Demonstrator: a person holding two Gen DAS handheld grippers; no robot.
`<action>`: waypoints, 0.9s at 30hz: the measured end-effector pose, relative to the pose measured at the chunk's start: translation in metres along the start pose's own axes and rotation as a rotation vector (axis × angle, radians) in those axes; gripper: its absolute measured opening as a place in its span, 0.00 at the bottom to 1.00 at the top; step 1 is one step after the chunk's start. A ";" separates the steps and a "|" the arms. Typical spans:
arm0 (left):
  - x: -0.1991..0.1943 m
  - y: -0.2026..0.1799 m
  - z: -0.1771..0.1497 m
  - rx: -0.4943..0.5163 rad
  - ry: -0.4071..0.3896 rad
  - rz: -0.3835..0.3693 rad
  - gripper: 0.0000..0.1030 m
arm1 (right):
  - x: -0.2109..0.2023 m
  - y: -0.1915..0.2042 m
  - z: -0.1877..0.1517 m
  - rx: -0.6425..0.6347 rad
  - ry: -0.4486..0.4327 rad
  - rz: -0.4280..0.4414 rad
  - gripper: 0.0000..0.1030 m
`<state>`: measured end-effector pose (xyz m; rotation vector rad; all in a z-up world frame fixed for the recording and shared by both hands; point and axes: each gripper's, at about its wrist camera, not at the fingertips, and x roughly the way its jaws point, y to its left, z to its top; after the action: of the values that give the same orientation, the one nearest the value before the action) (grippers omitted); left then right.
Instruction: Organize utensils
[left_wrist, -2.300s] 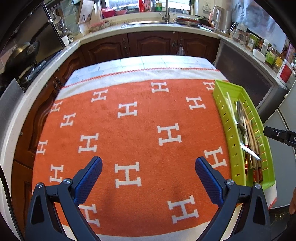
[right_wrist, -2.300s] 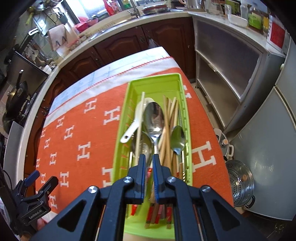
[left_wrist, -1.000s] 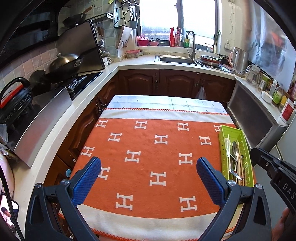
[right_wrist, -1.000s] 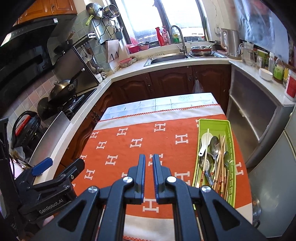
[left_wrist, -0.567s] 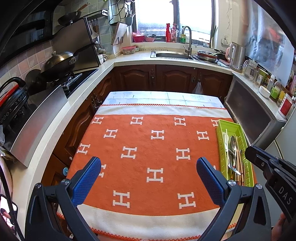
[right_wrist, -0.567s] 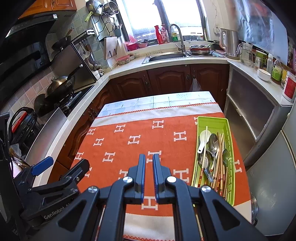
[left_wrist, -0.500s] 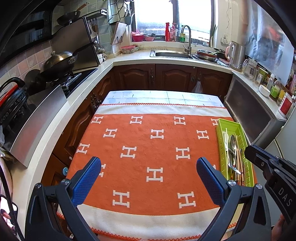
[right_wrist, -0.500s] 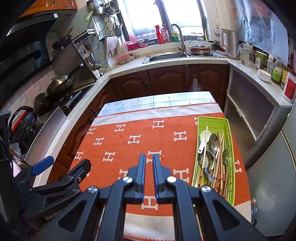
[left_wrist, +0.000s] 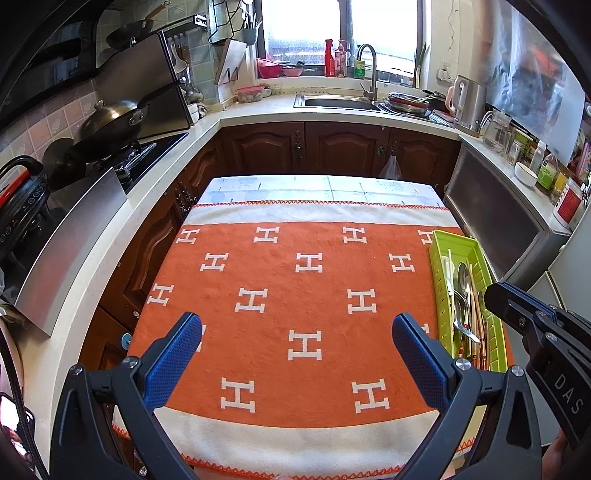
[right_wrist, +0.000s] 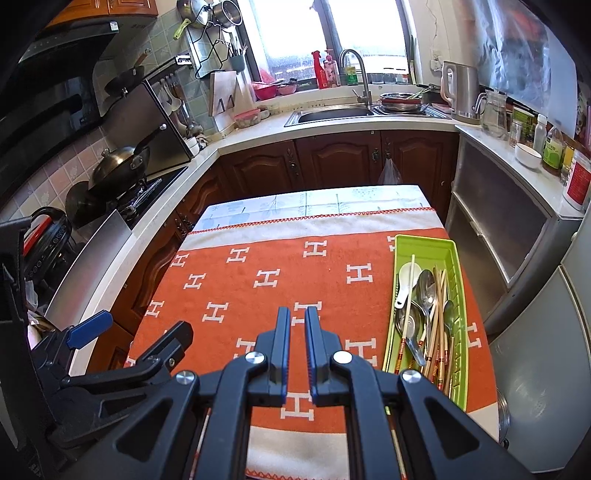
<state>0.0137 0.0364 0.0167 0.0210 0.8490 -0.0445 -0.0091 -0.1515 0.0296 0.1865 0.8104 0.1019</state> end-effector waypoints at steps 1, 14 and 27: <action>0.000 0.000 0.000 0.000 0.001 -0.001 0.99 | 0.000 0.000 0.000 0.001 0.000 0.000 0.08; 0.004 0.001 -0.002 -0.003 0.012 -0.008 0.99 | 0.001 0.001 0.000 0.000 0.002 -0.001 0.08; 0.006 0.002 -0.004 -0.007 0.019 -0.011 0.99 | 0.002 0.000 -0.001 -0.003 0.006 -0.001 0.08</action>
<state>0.0146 0.0389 0.0092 0.0102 0.8681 -0.0516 -0.0084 -0.1507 0.0281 0.1832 0.8164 0.1024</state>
